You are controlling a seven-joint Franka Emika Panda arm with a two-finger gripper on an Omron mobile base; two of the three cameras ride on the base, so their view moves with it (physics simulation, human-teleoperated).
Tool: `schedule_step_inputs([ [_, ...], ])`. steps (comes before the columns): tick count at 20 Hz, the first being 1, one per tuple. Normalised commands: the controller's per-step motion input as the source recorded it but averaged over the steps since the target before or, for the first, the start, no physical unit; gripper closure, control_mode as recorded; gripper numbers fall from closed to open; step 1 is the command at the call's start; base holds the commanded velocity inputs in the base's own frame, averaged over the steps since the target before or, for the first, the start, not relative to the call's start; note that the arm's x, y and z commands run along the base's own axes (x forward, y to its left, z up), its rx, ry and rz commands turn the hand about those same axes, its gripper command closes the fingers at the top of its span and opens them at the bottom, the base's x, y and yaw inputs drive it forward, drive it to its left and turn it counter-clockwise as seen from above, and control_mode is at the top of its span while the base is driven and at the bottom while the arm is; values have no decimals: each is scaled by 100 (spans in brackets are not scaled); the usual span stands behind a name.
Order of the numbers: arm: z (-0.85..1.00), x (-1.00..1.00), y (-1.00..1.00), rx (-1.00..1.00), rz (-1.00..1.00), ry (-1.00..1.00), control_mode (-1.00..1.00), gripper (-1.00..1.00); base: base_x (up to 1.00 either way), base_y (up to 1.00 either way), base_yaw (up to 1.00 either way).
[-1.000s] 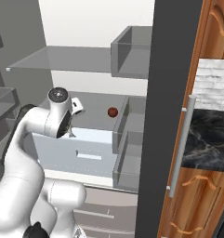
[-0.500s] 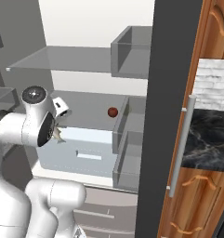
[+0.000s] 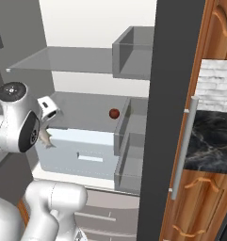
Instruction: Open the fridge, remove the apple, lime, and fish, and place them on any counter.
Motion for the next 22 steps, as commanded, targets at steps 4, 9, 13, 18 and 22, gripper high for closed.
schedule_step_inputs([
  [4, 7, -6, -4, 0, 0, 0, -100, 100, 0, 0, 0],
  [9, 0, 0, 0, 0, 0, 1, -100, 100, 0, 0, 0],
  [13, 0, 0, 0, 0, 0, 0, 100, 100, 0, 0, -8],
  [18, 0, 0, 0, 0, 0, 0, 100, 100, -38, 0, -5],
  [22, 0, 0, 0, 0, 0, 0, 100, 100, -98, 16, -11],
])
